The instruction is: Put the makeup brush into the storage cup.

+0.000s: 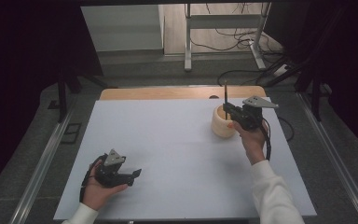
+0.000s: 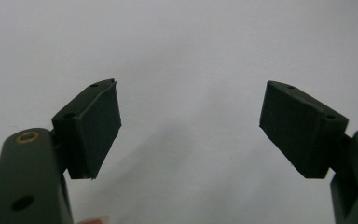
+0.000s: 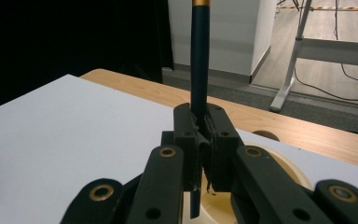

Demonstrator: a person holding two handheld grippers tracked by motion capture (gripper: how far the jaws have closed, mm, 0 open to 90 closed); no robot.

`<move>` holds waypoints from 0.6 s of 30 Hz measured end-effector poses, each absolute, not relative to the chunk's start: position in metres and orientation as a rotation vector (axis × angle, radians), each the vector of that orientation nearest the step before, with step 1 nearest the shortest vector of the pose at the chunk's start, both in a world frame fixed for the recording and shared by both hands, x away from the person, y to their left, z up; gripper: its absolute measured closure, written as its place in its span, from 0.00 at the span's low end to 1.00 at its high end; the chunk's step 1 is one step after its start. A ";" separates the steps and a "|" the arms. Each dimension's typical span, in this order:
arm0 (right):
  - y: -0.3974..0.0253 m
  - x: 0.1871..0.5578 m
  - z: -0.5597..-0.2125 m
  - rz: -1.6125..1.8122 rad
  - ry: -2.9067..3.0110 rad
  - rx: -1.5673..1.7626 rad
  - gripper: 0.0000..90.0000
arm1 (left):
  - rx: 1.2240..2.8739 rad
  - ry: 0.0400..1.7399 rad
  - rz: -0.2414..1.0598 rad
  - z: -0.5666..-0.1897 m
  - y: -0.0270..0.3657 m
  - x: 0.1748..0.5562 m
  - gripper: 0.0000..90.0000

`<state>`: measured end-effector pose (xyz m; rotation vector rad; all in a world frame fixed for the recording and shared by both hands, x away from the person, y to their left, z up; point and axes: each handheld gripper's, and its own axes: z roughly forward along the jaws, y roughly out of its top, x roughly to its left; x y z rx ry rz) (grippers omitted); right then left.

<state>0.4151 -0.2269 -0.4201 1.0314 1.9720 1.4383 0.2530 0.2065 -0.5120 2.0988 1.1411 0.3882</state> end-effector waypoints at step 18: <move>-0.243 0.431 -0.422 1.443 1.912 1.110 0.95 | 2.101 1.137 0.395 -0.511 0.207 0.253 0.23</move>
